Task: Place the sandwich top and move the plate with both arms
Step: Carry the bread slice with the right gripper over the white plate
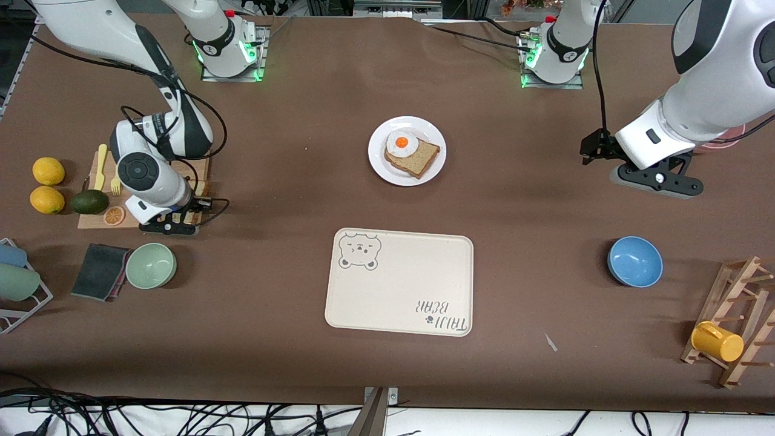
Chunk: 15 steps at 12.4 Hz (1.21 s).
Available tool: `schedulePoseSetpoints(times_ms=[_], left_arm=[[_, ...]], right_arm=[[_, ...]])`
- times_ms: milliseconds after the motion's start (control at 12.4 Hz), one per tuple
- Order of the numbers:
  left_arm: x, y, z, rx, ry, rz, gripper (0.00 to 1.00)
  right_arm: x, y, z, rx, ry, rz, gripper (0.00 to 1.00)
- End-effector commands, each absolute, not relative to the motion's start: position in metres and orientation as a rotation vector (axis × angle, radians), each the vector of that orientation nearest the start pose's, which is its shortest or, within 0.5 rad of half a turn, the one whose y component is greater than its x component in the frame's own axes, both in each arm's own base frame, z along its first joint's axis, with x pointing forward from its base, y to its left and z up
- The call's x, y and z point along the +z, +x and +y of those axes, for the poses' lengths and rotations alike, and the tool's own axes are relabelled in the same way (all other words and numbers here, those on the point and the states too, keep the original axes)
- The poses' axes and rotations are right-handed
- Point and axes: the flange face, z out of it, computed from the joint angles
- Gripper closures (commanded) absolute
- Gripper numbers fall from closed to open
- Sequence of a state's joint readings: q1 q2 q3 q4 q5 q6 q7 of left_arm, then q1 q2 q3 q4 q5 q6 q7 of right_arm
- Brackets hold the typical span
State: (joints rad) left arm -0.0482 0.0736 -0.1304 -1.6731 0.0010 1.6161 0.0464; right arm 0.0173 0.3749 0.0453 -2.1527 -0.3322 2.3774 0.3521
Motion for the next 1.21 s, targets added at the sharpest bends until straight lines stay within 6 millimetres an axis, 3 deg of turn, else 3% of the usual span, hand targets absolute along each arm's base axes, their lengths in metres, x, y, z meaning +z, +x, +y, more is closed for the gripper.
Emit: schedulePoseSetpoints(times_ms=[0, 323, 565, 807, 968, 1130], left_arm=[[0.545, 0.563, -0.098, 0.21, -3.138, 0.355, 0.0], [0.545, 0.563, -0.098, 0.21, -3.138, 0.357, 0.0], [0.545, 0.563, -0.098, 0.21, -3.138, 0.355, 0.0], [0.545, 0.563, -0.098, 0.21, -3.138, 0.36, 0.0], [0.545, 0.563, -0.098, 0.21, -3.138, 0.36, 0.0], [0.545, 0.563, -0.097, 0.21, -3.138, 0.355, 0.0]], right_arm=[[0.257, 0.556, 0.057, 0.161, -3.365, 0.026, 1.0], [0.331, 0.571, 0.134, 0.212, -3.262, 0.03, 1.0], [0.377, 0.575, 0.209, 0.235, -3.222, 0.014, 1.0], [0.384, 0.561, 0.303, 0.254, -3.141, 0.094, 1.0], [0.383, 0.532, 0.372, 0.265, -3.114, 0.165, 1.0], [0.385, 0.508, 0.419, 0.252, -3.107, 0.255, 1.0]])
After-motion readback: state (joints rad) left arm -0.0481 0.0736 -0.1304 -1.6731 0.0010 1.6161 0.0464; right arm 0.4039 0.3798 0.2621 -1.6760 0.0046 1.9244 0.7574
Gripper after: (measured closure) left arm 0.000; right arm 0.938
